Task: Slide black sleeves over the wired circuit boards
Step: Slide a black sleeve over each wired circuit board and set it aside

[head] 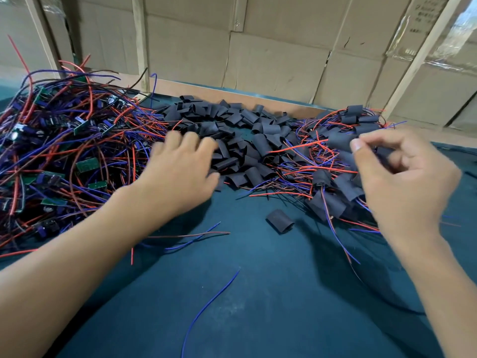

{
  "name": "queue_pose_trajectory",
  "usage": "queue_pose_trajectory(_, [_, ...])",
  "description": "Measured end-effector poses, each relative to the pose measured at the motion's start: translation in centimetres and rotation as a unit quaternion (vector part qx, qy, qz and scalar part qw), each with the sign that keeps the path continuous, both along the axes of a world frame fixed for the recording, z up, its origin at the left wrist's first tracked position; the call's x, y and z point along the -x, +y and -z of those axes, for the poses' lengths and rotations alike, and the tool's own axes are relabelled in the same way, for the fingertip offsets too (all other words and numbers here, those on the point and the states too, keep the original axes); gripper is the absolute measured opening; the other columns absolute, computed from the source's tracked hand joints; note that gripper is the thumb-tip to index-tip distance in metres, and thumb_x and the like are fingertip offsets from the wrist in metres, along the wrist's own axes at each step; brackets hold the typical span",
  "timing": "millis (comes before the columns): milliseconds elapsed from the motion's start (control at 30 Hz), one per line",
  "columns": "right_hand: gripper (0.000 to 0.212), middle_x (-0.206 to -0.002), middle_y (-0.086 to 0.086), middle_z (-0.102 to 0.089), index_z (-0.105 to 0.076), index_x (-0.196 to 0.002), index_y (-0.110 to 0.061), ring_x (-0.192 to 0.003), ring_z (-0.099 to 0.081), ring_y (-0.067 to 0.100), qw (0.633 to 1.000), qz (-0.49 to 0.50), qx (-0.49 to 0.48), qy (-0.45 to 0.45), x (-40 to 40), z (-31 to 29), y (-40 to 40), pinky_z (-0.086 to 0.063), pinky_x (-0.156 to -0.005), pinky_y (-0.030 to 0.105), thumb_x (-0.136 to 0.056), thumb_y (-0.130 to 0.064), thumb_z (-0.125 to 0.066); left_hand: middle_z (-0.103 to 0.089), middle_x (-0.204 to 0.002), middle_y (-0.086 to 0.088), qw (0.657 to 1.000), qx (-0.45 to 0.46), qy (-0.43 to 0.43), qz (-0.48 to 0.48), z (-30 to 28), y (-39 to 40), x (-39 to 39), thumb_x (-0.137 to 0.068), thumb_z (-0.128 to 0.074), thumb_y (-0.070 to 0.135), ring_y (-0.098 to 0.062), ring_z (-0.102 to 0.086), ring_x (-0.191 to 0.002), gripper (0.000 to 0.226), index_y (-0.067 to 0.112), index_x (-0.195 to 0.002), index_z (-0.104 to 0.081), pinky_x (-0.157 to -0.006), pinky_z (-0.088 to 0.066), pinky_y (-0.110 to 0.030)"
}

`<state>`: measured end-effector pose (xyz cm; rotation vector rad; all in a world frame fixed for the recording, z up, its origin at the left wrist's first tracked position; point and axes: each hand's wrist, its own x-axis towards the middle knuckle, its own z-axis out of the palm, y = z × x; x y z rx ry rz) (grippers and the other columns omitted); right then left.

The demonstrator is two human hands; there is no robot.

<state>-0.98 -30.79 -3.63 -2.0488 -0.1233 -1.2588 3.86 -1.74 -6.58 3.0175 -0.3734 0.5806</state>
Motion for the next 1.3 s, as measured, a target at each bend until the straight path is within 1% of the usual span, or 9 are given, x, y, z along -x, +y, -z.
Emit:
queue_pose_trajectory(67, [0.015, -0.078, -0.013, -0.068, -0.072, -0.096, -0.023, -0.063, -0.059, 0.018, 0.998, 0.058, 0.008, 0.032, -0.6, -0.1, -1.3, -0.047, -0.066, 0.035, -0.091, -0.037, -0.067, -0.044, -0.132, -0.014, 0.989, -0.091, 0.04, -0.112, 0.1, 1.1, -0.2, -0.092, -0.049, 0.062, -0.038, -0.037, -0.123, 0.064, 0.015, -0.135, -0.044, -0.101, -0.036, -0.049])
queue_pose_trajectory(200, [0.021, -0.113, 0.009, -0.07, -0.072, -0.108, -0.016, -0.109, -0.061, 0.034, 0.975, 0.15, 0.128, 0.098, -0.7, 0.0, -1.6, -0.041, -0.098, 0.044, -0.09, -0.024, -0.064, -0.051, -0.131, -0.012, 0.982, -0.133, 0.058, -0.123, 0.3, 1.3, -0.3, -0.095, -0.053, 0.057, -0.037, -0.04, -0.124, 0.056, 0.011, -0.127, -0.053, -0.102, -0.035, -0.048])
queue_pose_trajectory(333, [0.013, -0.098, -0.003, -0.072, -0.074, -0.101, -0.02, -0.086, -0.067, 0.02, 0.982, -0.042, 0.171, 0.066, 0.8, 0.5, 2.5, -0.051, -0.084, 0.038, -0.093, -0.027, -0.066, -0.056, -0.126, -0.014, 0.992, -0.065, 0.052, -0.099, -0.1, 0.9, -0.3, -0.088, -0.064, 0.045, -0.039, -0.048, -0.119, 0.05, 0.012, -0.121, -0.044, -0.097, -0.038, -0.05])
queue_pose_trajectory(500, [0.045, -0.113, -0.01, -0.064, -0.064, -0.124, -0.034, -0.109, -0.059, 0.017, 0.854, -0.082, 0.377, 0.35, 0.9, 3.7, 5.2, -0.047, -0.096, 0.037, -0.09, -0.063, -0.058, -0.061, -0.119, -0.003, 0.996, 0.026, 0.088, -0.015, -0.2, 1.0, -0.8, -0.089, -0.061, 0.045, -0.032, -0.053, -0.113, 0.045, 0.022, -0.122, -0.041, -0.095, -0.035, -0.051])
queue_pose_trajectory(633, [0.023, -0.1, -0.01, -0.066, -0.071, -0.115, -0.031, -0.098, -0.06, 0.012, 0.889, -0.118, 0.307, 0.318, 0.5, 4.1, 4.3, -0.047, -0.086, 0.033, -0.091, -0.034, -0.071, -0.053, -0.131, 0.001, 0.998, 0.014, 0.053, 0.033, 0.2, 0.7, -1.0, -0.097, -0.047, 0.046, -0.029, -0.045, -0.123, 0.043, 0.031, -0.137, -0.045, -0.101, -0.031, -0.051])
queue_pose_trajectory(733, [0.032, -0.1, -0.013, -0.067, -0.072, -0.116, -0.031, -0.092, -0.058, 0.007, 0.907, -0.132, 0.263, 0.301, 0.5, 4.1, 4.2, -0.045, -0.084, 0.027, -0.085, -0.032, -0.08, -0.049, -0.132, -0.012, 0.994, -0.084, -0.037, -0.061, 0.6, 1.5, -0.7, -0.093, -0.053, 0.038, -0.036, -0.043, -0.118, 0.05, 0.017, -0.138, -0.047, -0.096, -0.034, -0.049])
queue_pose_trajectory(867, [0.056, -0.103, -0.012, -0.066, -0.066, -0.128, -0.032, -0.092, -0.057, 0.008, 0.913, -0.152, 0.221, 0.309, 0.7, 4.3, 4.7, -0.045, -0.085, 0.025, -0.076, -0.034, -0.087, -0.056, -0.125, -0.01, 0.972, -0.207, 0.034, -0.101, 0.5, 2.0, -0.8, -0.092, -0.057, 0.037, -0.033, -0.046, -0.117, 0.04, 0.014, -0.124, -0.053, -0.095, -0.034, -0.044])
queue_pose_trajectory(1100, [0.05, -0.099, -0.017, -0.062, -0.067, -0.127, -0.029, -0.099, -0.055, 0.009, 0.918, -0.151, 0.239, 0.277, 1.2, 4.2, 5.1, -0.044, -0.09, 0.026, -0.08, -0.03, -0.085, -0.06, -0.113, -0.004, 0.984, -0.15, 0.061, -0.076, -0.4, 1.7, -0.6, -0.089, -0.059, 0.024, -0.031, -0.047, -0.11, 0.016, 0.025, -0.104, -0.063, -0.093, -0.032, -0.044])
queue_pose_trajectory(1300, [0.045, -0.101, -0.018, -0.061, -0.069, -0.124, -0.031, -0.094, -0.054, -0.001, 0.923, -0.144, 0.242, 0.262, 1.2, 4.1, 5.3, -0.044, -0.085, 0.022, -0.081, -0.035, -0.083, -0.045, -0.115, -0.016, 0.985, -0.134, -0.086, -0.066, 0.1, 0.8, 0.2, -0.091, -0.06, 0.026, -0.035, -0.042, -0.106, 0.027, 0.005, -0.106, -0.057, -0.076, -0.028, -0.043])
